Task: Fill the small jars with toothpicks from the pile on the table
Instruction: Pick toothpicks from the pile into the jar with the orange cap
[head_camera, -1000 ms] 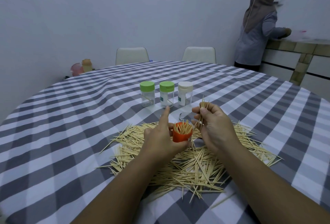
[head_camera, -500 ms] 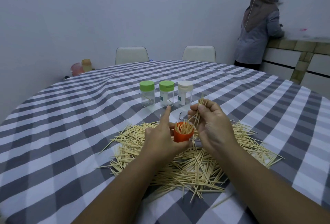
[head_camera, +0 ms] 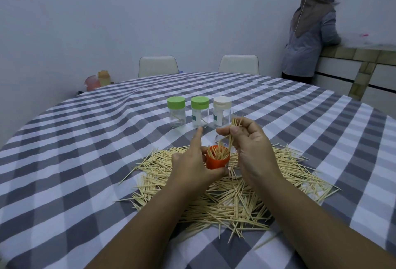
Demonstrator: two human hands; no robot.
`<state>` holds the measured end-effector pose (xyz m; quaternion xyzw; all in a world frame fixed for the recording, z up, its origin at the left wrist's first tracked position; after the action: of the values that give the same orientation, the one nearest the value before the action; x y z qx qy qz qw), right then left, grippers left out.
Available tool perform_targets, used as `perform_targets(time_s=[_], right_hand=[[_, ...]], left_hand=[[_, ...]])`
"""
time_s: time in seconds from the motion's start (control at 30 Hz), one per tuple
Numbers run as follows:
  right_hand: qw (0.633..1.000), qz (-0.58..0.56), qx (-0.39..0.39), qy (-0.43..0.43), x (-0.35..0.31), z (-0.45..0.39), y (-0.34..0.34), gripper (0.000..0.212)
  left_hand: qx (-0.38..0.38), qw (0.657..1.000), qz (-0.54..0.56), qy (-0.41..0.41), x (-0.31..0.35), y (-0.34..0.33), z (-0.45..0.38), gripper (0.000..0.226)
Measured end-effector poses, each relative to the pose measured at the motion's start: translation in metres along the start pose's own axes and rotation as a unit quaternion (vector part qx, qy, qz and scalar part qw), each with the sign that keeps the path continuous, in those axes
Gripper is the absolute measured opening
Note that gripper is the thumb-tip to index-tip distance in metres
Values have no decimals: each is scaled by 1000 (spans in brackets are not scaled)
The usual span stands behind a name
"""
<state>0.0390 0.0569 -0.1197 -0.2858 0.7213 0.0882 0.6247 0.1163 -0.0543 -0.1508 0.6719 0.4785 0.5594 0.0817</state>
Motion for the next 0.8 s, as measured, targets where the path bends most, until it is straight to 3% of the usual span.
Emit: perform_targets(time_s=[0.33, 0.57, 0.67, 0.8], right_hand=[[998, 40, -13, -35, 9, 3, -2, 12], [997, 56, -44, -33, 16, 5, -10, 29], [988, 143, -57, 6, 12, 6, -13, 36], [937, 322, -113, 70, 16, 12, -29, 46]], left_hand=[[14, 1000, 1, -6, 0, 3, -1, 113], [10, 1000, 4, -7, -8, 0, -4, 114], [11, 1000, -5, -20, -3, 2, -2, 109], [3, 998, -20, -56, 11, 7, 0, 81]])
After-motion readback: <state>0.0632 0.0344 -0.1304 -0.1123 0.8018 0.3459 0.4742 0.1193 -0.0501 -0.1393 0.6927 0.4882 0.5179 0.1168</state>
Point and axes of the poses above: each hand's wrist, its own z-axis away from the middle knuckle, its own y-axis out of the back of the hand, x = y × z, the point moved 7 cm from there along -z, towards the middle knuckle, and after that the axes turned 7 degrees about -y, right-handed, at the moved point
